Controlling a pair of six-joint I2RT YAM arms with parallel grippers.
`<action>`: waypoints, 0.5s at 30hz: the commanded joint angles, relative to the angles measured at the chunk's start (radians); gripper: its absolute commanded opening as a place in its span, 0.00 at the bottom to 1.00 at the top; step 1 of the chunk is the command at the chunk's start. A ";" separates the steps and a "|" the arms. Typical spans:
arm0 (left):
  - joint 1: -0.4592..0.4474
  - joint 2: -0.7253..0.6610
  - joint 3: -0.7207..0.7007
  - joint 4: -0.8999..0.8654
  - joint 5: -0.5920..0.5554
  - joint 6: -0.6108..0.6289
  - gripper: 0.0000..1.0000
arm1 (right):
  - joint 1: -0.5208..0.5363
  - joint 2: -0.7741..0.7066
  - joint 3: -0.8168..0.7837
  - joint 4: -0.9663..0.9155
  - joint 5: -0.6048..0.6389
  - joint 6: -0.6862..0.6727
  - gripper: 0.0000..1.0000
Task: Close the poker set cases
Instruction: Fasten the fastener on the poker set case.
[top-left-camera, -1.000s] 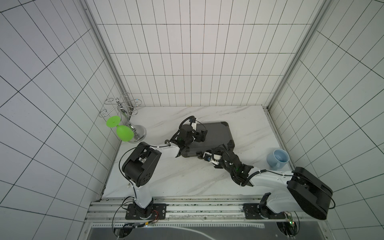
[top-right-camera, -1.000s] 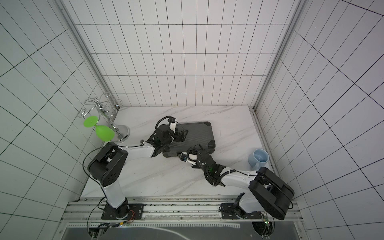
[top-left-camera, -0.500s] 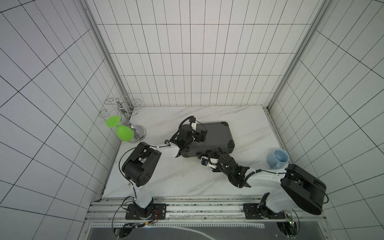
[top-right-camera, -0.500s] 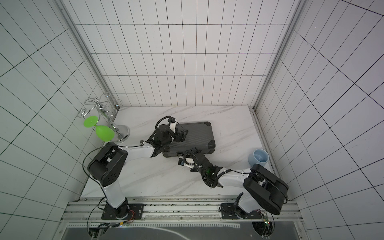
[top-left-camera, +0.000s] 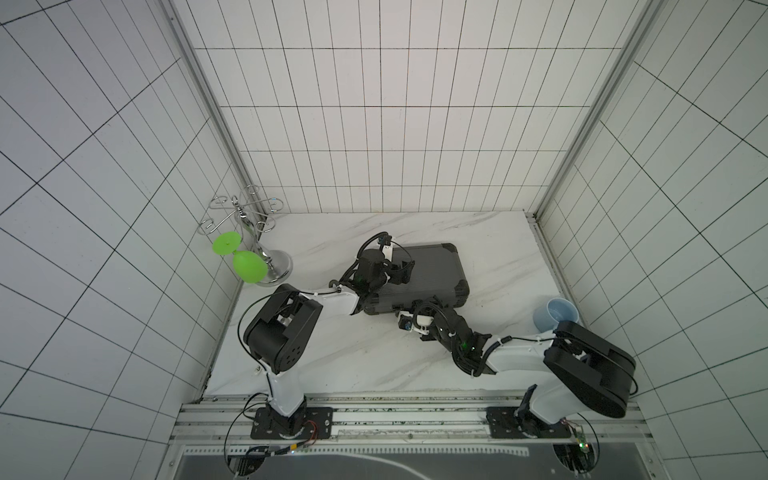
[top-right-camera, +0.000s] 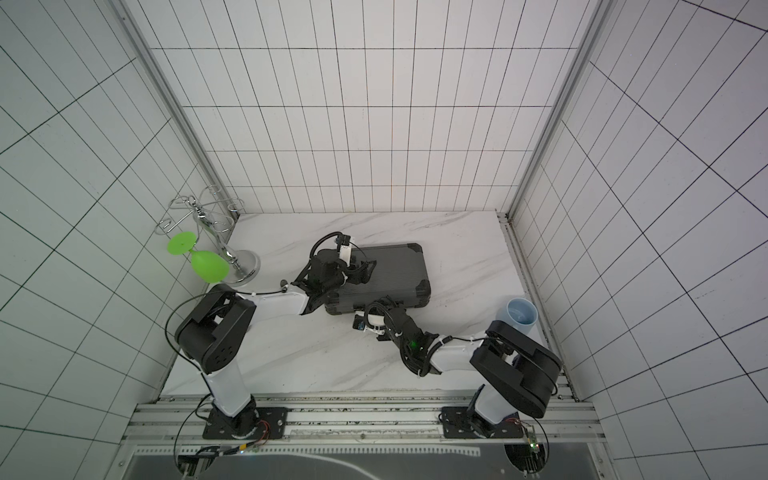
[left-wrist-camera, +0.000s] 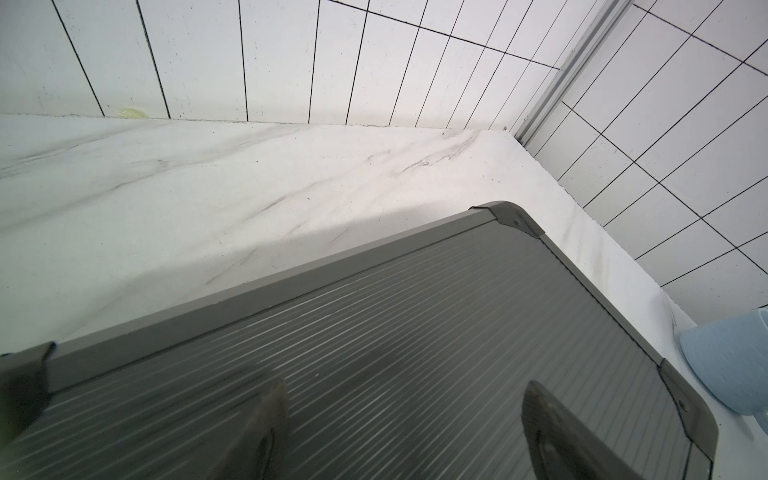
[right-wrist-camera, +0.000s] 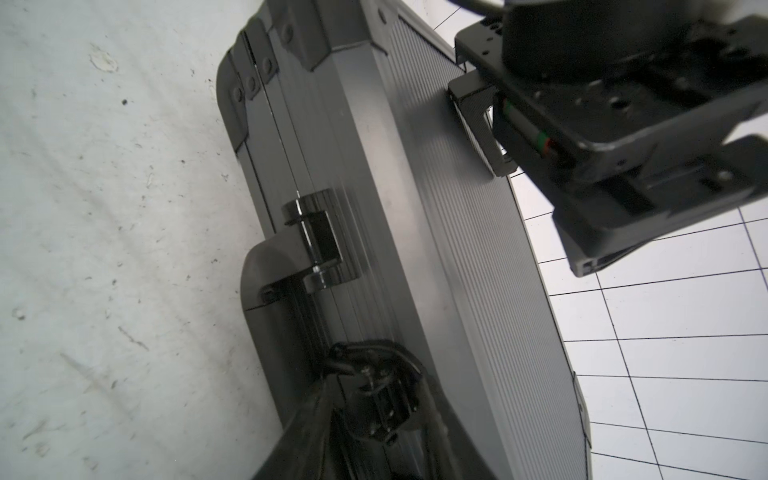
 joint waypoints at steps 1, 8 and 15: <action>0.007 0.057 -0.058 -0.181 0.028 -0.053 0.88 | 0.004 0.024 -0.034 0.108 0.050 -0.039 0.38; 0.007 0.055 -0.060 -0.179 0.030 -0.053 0.88 | 0.003 0.045 -0.029 0.145 0.084 -0.070 0.35; 0.008 0.050 -0.065 -0.177 0.028 -0.053 0.88 | -0.013 0.016 -0.043 0.136 0.105 -0.057 0.35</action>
